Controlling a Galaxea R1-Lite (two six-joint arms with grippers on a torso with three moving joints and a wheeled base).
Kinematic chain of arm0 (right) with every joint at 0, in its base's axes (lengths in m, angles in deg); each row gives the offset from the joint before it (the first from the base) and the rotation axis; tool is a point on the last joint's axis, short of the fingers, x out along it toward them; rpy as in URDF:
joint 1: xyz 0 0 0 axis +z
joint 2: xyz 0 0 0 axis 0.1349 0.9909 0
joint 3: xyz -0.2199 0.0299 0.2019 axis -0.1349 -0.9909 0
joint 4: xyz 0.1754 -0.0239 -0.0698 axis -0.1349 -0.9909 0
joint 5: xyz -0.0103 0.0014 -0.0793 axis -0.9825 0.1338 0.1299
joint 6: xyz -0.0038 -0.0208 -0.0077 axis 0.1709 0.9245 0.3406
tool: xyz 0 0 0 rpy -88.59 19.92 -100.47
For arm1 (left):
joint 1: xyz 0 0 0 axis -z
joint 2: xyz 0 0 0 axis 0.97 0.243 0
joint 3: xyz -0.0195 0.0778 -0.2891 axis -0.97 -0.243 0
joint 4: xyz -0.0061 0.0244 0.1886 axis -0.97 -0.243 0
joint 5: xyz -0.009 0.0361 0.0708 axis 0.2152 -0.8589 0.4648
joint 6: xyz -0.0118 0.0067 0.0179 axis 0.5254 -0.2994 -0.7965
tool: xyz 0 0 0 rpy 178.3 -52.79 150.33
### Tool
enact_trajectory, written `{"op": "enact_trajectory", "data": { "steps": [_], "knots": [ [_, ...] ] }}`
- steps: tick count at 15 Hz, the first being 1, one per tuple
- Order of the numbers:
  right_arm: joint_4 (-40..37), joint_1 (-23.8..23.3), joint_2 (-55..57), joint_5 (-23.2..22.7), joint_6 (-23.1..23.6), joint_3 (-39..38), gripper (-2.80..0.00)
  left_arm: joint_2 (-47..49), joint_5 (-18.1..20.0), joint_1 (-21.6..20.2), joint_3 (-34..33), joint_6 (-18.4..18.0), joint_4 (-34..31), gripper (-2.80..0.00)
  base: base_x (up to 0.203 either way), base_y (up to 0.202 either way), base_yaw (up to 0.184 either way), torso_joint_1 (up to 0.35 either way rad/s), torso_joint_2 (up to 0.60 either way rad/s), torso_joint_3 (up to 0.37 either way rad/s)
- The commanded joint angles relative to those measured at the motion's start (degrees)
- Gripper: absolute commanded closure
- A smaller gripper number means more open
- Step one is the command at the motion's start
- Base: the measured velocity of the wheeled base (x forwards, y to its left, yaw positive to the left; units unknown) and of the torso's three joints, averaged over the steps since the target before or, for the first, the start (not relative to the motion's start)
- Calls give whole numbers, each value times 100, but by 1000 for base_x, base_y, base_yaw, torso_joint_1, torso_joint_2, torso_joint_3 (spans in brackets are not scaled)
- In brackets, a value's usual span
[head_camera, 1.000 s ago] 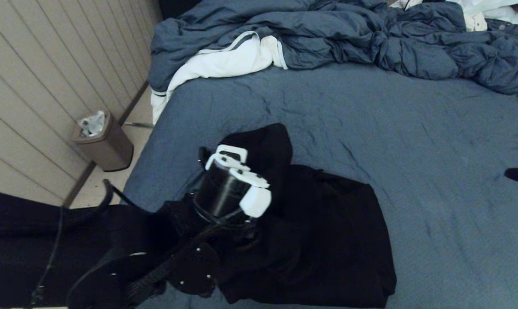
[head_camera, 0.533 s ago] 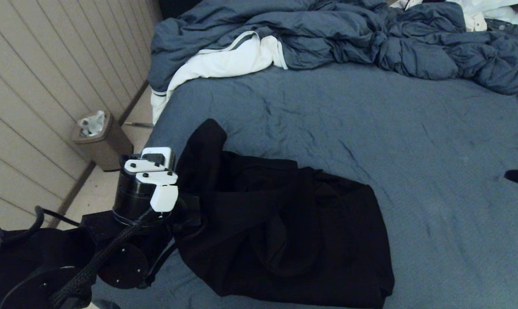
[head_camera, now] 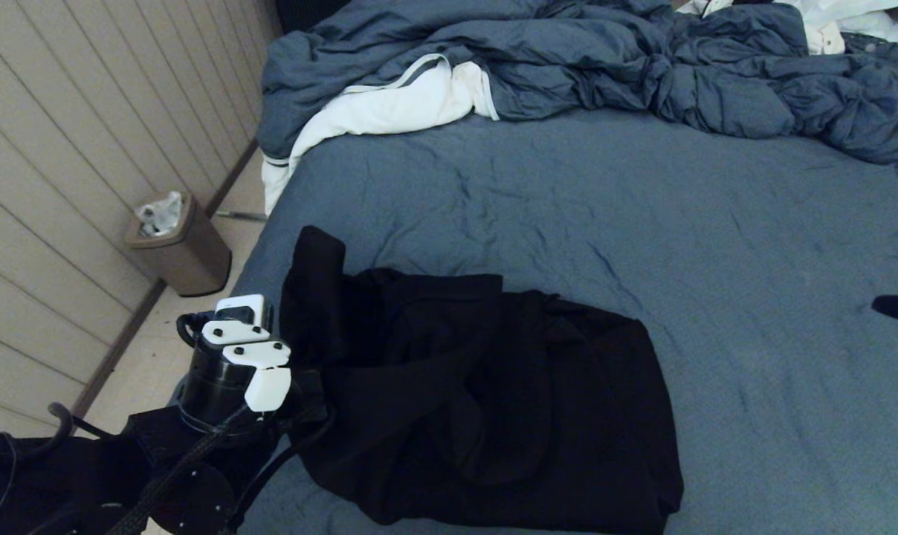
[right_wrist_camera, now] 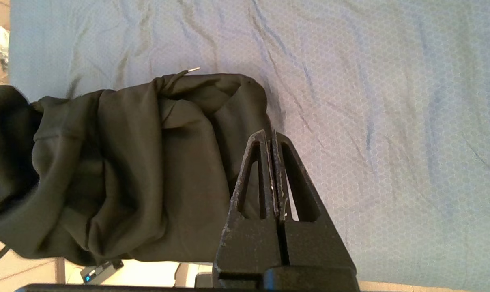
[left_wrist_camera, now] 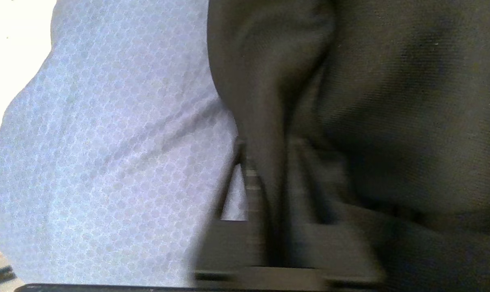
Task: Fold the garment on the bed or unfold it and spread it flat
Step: Unfold the black sweatshirt
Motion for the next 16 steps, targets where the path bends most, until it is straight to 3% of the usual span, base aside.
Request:
{"op": "enact_trajectory", "data": {
  "steps": [1, 5, 9, 13, 14, 16],
  "knots": [
    [-3, 10, 6, -11, -9, -16, 0, -31, -24, 6, -11, 29, 29, -280, 0, 0, 0, 0, 0, 0],
    [-3, 34, 15, -20, -9, -32, 0, -519, -161, -56, -25, 36, 41, -280, 0, 0, 0, 0, 0, 0],
    [6, 63, 33, -20, -9, -71, 0, -1468, -616, -429, 140, -97, -126, -280, 0, 0, 0, 0, 0, 0],
    [6, 111, 33, -20, -9, -86, 0, -2003, -655, -437, 1073, -448, -978, -280, 0, 0, 0, 0, 0, 0],
    [8, 112, 42, -20, -9, -78, 0, -2071, -639, -332, 1388, -462, -1382, -280, 0, 0, 0, 0, 0, 0],
    [14, 133, 33, -20, -9, -69, 0, -2057, -626, 451, 1711, -458, -1961, -280, 0, 0, 0, 0, 0, 0]
  ]
}}
